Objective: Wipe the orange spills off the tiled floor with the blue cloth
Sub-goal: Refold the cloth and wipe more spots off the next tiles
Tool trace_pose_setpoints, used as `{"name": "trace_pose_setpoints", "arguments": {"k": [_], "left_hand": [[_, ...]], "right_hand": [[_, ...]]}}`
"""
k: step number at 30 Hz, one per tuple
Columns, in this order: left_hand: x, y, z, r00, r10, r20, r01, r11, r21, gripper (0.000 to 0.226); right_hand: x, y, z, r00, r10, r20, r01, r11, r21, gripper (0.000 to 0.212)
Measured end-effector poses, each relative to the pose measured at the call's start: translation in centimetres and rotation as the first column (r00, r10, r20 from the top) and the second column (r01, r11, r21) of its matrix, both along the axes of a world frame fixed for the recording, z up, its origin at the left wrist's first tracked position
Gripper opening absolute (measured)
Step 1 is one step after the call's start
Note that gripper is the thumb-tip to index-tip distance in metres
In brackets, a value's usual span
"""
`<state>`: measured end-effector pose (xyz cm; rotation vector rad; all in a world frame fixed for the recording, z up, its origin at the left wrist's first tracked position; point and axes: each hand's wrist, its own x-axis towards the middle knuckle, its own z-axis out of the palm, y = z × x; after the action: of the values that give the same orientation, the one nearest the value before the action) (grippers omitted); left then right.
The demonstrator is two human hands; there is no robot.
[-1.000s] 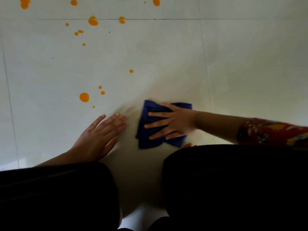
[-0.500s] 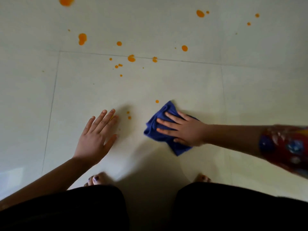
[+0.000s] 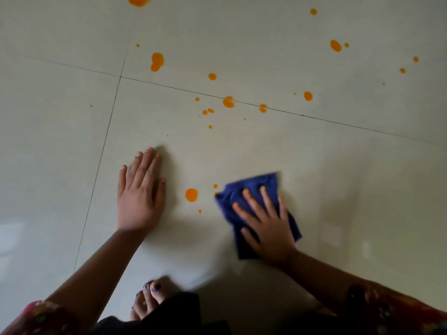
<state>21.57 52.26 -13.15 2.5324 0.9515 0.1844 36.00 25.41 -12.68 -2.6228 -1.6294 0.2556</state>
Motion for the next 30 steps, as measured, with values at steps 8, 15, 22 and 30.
{"name": "trace_pose_setpoints", "arguments": {"k": [8,15,22,30], "left_hand": [[-0.2,0.2,-0.1,0.997,0.026,0.069,-0.024,0.999,-0.029,0.053],[-0.5,0.3,-0.1,0.984,0.086,0.158,-0.075,0.994,-0.075,0.053],[-1.0,0.6,-0.3,0.955,0.185,0.234,-0.162,0.98,-0.113,0.056],[0.3,4.5,0.2,0.968,0.188,0.166,-0.185,0.982,-0.032,0.056]], "right_hand": [[3.0,7.8,-0.6,0.956,0.289,0.054,-0.288,0.957,-0.025,0.051],[-0.2,2.6,-0.5,0.979,0.189,0.071,-0.188,0.982,-0.018,0.054],[0.0,14.2,-0.7,0.912,0.411,0.014,-0.411,0.91,0.054,0.049],[-1.9,12.3,-1.0,0.982,-0.179,0.051,0.171,0.977,0.13,0.051]]}}
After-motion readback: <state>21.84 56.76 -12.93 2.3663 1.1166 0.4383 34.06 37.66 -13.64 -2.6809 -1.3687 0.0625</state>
